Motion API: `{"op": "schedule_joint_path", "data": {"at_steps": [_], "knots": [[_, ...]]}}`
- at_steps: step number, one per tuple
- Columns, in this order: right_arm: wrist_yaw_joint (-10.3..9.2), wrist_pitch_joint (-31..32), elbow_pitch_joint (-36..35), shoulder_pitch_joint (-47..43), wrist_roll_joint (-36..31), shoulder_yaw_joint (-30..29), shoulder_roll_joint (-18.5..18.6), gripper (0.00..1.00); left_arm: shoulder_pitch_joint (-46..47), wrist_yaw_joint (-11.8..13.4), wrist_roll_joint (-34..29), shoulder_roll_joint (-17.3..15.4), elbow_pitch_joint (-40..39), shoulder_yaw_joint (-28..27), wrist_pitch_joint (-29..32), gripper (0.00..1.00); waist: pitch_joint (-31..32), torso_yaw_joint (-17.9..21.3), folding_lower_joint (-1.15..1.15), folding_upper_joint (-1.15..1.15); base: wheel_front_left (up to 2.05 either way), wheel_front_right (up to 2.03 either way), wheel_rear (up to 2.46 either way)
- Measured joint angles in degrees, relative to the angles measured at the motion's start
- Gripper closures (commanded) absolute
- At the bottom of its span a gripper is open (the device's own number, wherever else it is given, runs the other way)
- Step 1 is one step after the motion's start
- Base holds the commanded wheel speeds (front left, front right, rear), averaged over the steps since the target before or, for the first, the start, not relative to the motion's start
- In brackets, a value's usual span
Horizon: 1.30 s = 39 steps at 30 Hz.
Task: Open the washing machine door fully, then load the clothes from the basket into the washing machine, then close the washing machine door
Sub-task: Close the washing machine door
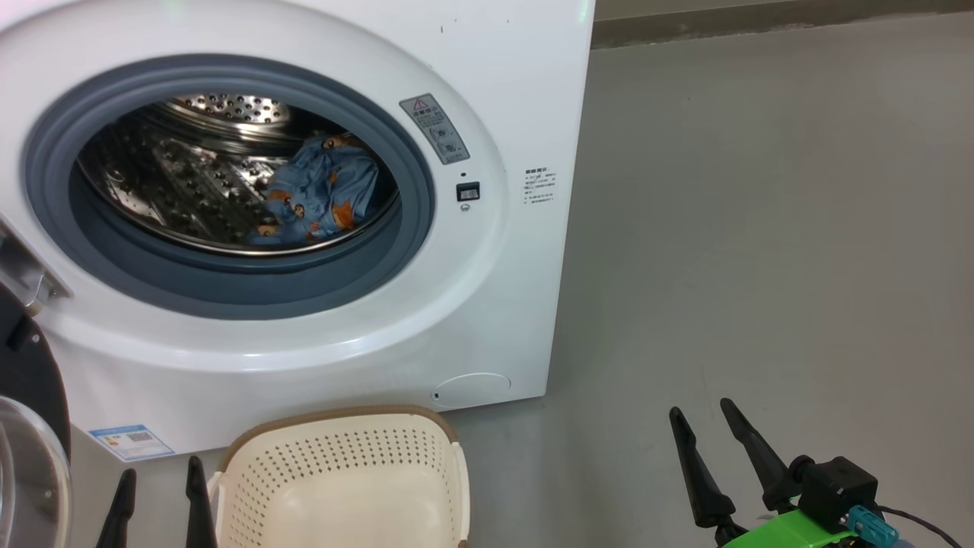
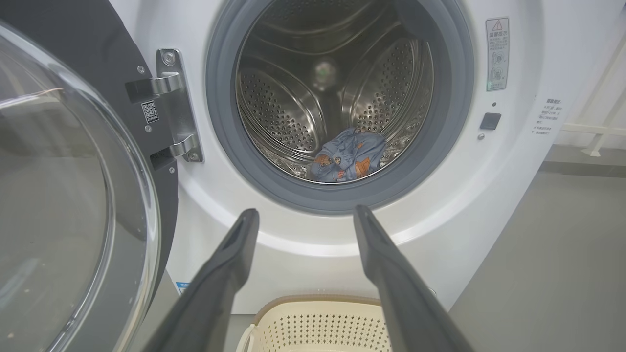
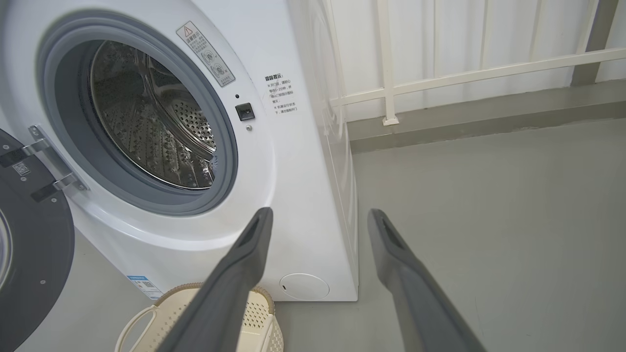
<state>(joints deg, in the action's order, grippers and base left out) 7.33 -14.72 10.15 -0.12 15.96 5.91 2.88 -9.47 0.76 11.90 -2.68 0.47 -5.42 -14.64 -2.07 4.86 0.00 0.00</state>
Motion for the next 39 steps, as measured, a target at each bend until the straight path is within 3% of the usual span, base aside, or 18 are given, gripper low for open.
{"op": "schedule_joint_path", "data": {"at_steps": [21,39], "knots": [[0.00,0.0,0.1,0.0,0.0,0.0,0.0,0.00,0.1,1.1,0.0,0.0,0.1,-0.3,0.0,0.00,-0.8,-0.4,0.00,0.00,-0.12,0.12,0.00],[0.00,0.0,0.4,0.0,0.1,-0.2,0.0,0.00,0.6,0.7,0.1,0.0,0.2,-0.4,0.0,0.00,-1.4,-0.9,0.00,0.00,-1.59,1.59,0.00]]}}
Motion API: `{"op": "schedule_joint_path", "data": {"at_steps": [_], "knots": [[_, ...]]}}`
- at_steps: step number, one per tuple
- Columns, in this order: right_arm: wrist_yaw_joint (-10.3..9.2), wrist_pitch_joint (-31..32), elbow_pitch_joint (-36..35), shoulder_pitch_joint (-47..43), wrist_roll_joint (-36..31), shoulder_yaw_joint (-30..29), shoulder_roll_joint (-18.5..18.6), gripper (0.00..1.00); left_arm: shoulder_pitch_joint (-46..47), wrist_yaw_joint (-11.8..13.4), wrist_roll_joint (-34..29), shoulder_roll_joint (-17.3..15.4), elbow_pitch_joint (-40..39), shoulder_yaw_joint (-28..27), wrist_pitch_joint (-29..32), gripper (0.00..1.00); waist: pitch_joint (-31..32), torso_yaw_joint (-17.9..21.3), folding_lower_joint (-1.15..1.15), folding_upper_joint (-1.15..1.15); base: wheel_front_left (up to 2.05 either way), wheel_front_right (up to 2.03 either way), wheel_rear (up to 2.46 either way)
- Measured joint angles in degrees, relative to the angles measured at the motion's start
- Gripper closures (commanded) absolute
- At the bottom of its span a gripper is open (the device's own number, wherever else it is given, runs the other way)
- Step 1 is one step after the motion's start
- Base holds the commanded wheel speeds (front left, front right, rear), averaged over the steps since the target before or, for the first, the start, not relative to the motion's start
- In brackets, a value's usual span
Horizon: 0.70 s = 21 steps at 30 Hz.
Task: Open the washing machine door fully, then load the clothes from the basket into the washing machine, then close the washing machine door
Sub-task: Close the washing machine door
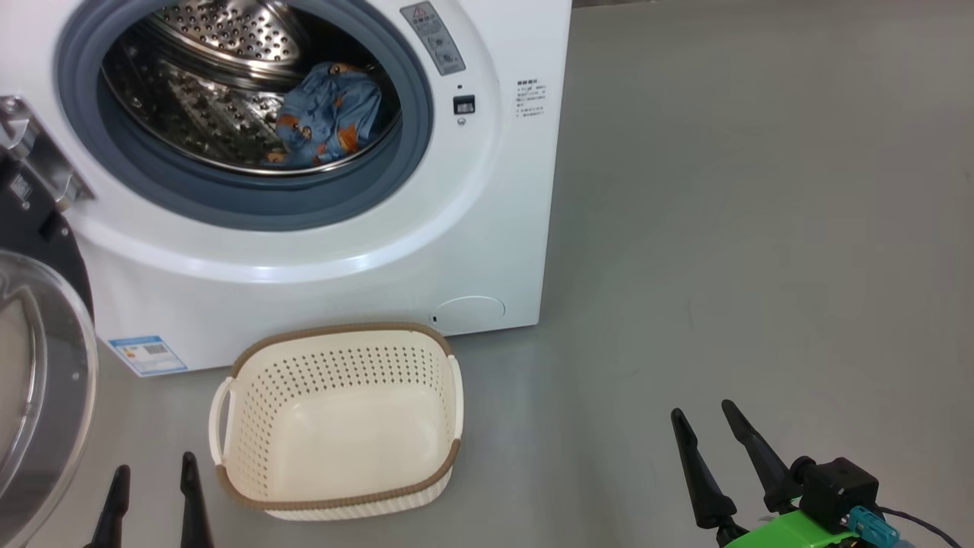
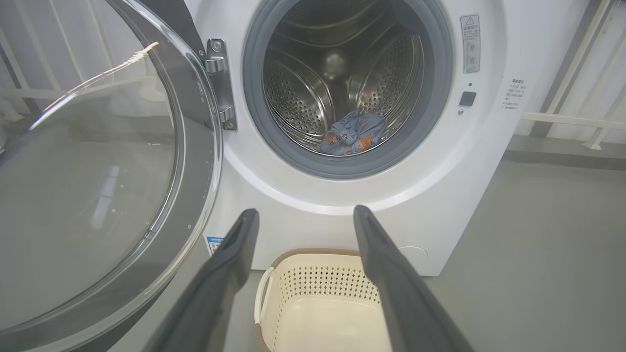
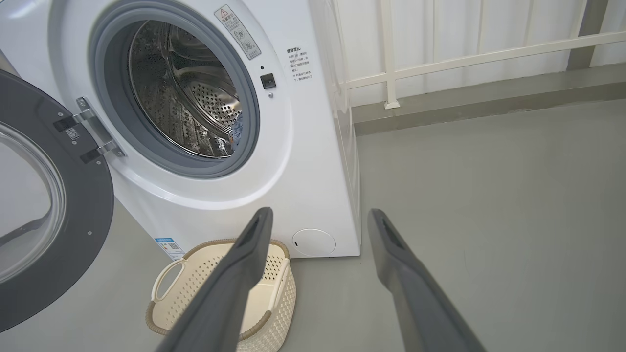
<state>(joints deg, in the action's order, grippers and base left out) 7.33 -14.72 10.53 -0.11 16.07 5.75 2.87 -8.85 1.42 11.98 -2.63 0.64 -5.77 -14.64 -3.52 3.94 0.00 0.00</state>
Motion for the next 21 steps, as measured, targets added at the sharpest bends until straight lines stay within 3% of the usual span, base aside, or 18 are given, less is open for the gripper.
{"op": "schedule_joint_path", "data": {"at_steps": [6,21], "knots": [[0.00,0.0,0.0,0.0,0.0,-0.2,0.0,0.00,0.0,0.0,0.0,0.0,0.0,0.1,0.0,0.00,0.2,-0.2,0.00,0.00,-0.67,0.67,0.00],[0.00,0.0,0.0,0.0,0.0,-0.3,0.0,0.00,0.7,-0.2,0.4,0.0,0.0,0.8,0.0,0.00,0.5,-0.7,0.00,0.00,-0.02,0.02,0.00]]}}
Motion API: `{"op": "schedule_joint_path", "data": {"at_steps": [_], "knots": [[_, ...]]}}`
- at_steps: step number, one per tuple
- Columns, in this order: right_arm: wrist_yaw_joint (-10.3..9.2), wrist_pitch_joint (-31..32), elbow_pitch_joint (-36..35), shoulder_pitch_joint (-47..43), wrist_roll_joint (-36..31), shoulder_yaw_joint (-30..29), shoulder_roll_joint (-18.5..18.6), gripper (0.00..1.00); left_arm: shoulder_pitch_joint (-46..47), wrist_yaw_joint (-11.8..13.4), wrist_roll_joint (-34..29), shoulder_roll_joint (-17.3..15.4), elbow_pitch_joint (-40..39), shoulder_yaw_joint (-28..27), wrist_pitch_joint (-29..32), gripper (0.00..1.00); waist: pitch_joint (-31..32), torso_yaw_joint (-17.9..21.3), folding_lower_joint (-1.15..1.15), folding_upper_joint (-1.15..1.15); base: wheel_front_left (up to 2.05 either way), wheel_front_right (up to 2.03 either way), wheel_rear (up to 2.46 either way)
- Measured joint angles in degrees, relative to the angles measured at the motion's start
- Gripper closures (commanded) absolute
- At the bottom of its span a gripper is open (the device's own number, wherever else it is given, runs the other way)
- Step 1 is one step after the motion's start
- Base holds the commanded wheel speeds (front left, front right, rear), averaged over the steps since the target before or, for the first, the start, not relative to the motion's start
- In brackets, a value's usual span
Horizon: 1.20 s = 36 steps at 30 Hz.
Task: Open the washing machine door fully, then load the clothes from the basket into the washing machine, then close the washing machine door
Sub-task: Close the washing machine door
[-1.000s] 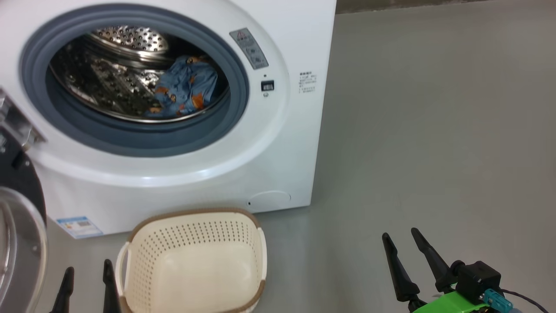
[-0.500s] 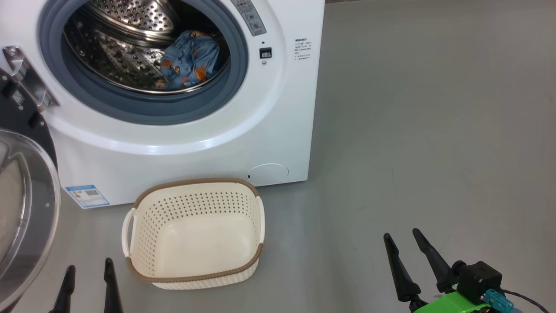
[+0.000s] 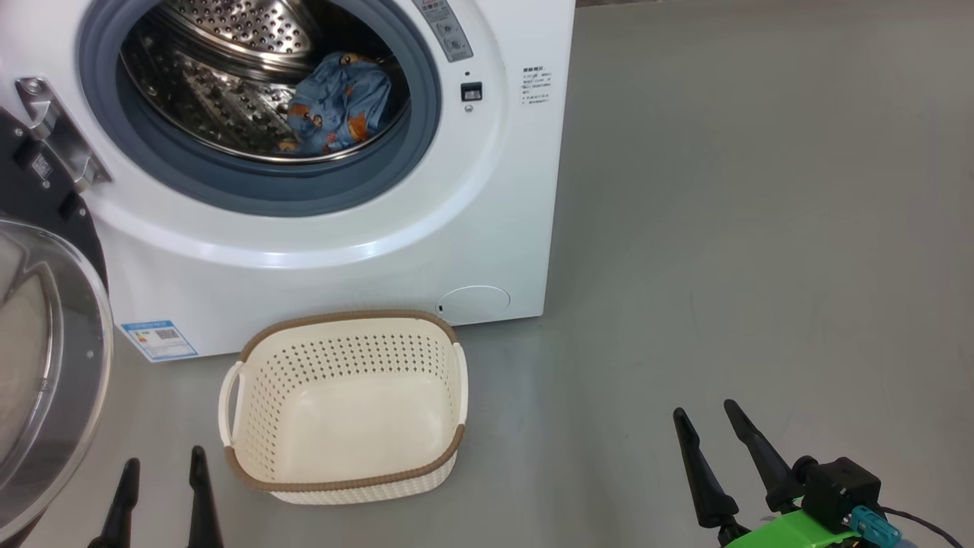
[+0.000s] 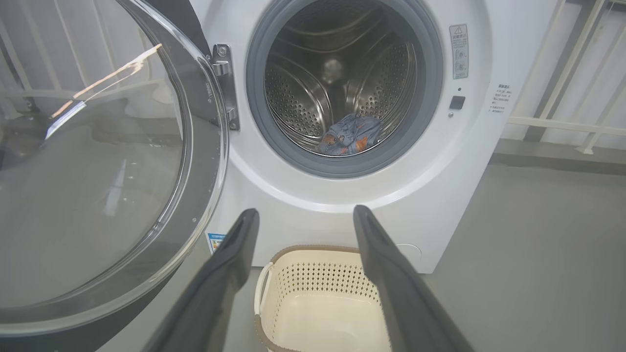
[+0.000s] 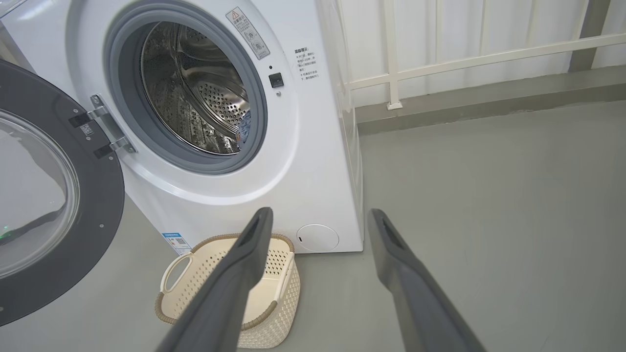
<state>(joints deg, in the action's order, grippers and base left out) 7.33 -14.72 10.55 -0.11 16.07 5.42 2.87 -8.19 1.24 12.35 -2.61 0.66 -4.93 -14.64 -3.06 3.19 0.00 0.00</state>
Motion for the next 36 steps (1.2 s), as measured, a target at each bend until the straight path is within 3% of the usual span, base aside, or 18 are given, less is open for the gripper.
{"op": "schedule_joint_path", "data": {"at_steps": [17,36], "knots": [[0.00,0.0,-0.4,0.0,-0.4,-1.0,0.0,0.00,0.0,0.0,0.0,0.0,-1.4,-0.5,0.0,0.00,-0.6,-3.9,0.00,0.00,0.00,0.00,0.00],[0.00,0.0,-0.3,-0.2,-1.4,-1.0,0.0,0.00,-0.1,2.6,2.0,0.0,-1.5,0.4,0.0,0.00,-0.4,-13.7,0.00,0.00,0.00,0.00,0.00]]}}
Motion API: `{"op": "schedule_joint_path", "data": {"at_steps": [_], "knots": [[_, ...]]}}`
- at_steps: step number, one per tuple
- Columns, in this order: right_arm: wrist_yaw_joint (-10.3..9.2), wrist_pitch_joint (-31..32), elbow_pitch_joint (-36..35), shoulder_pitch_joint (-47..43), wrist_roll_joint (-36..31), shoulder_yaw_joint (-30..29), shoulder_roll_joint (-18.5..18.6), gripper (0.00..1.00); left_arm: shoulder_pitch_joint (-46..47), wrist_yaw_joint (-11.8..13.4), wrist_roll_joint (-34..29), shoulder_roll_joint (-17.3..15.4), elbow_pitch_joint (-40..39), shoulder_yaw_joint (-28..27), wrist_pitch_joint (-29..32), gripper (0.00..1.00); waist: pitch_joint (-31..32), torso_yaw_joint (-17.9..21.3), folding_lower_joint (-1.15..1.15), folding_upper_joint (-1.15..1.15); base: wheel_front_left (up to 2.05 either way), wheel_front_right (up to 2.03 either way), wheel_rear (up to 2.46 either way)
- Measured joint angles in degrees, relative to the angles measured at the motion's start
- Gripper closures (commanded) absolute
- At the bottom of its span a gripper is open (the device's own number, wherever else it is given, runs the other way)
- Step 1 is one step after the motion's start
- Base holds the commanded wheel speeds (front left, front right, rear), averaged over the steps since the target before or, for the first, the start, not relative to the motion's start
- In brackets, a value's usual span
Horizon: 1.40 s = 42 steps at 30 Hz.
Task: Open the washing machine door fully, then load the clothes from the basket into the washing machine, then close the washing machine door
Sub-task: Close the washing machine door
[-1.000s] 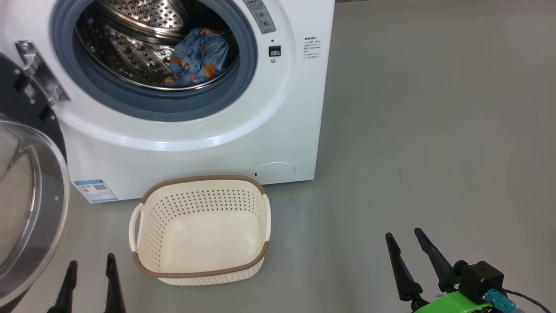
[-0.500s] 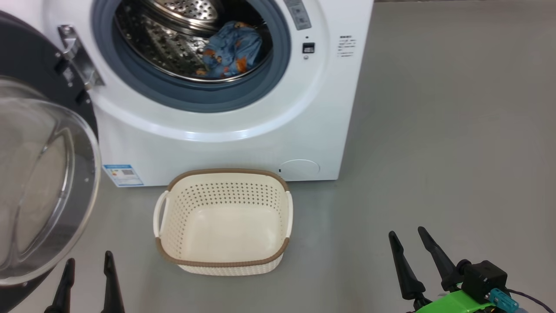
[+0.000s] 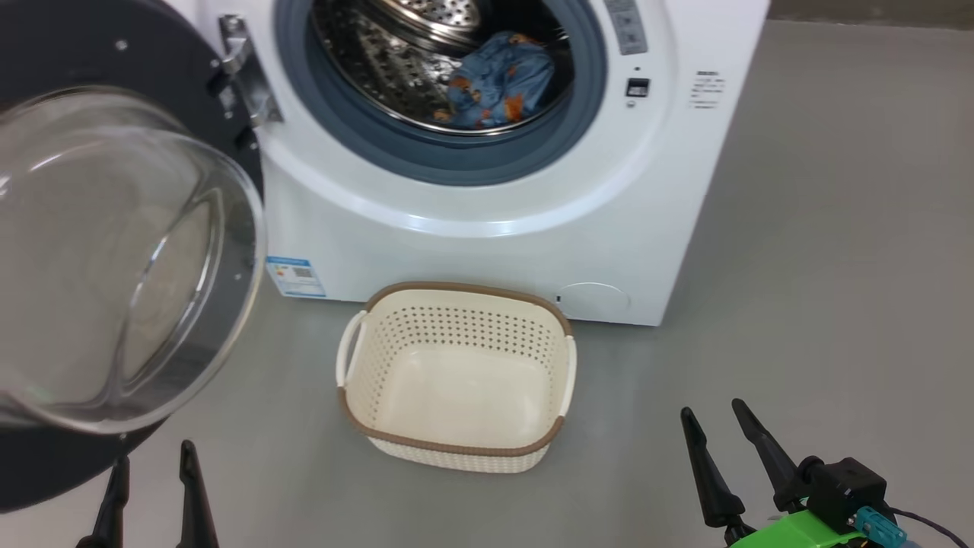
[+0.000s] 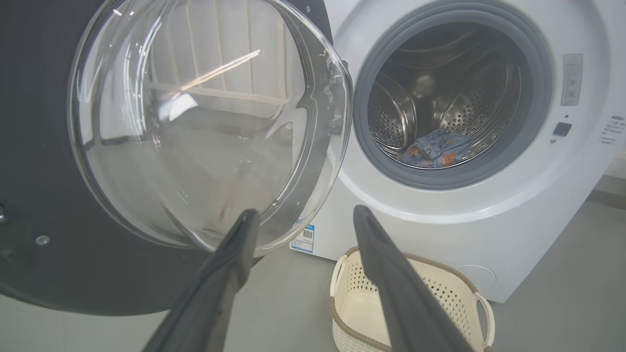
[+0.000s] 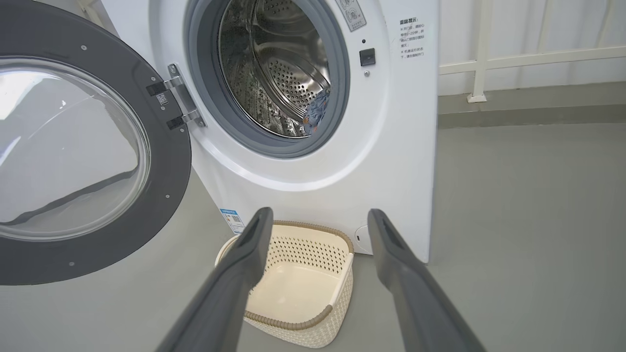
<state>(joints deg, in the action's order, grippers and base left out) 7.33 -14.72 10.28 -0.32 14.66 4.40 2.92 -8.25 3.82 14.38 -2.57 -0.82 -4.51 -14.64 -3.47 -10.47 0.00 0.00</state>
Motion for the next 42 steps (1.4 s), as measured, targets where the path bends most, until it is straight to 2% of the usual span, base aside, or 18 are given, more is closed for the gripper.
{"op": "schedule_joint_path", "data": {"at_steps": [22,31,42], "knots": [[0.00,0.0,0.3,0.0,-0.5,0.0,0.2,0.00,-0.1,2.8,0.6,0.0,0.0,0.1,0.0,0.00,-0.1,-11.7,0.00,0.00,0.00,0.00,0.00],[0.00,0.0,0.5,0.0,-0.5,0.1,0.3,0.00,-1.2,3.5,1.1,0.0,0.0,0.1,0.0,0.00,0.3,-15.0,0.00,0.00,0.00,0.00,0.00],[0.00,0.0,0.7,0.0,-0.5,0.4,0.5,0.00,-1.2,4.0,1.2,0.0,-0.2,0.2,0.0,0.00,0.1,-15.5,0.00,0.00,0.00,0.00,0.00]]}}
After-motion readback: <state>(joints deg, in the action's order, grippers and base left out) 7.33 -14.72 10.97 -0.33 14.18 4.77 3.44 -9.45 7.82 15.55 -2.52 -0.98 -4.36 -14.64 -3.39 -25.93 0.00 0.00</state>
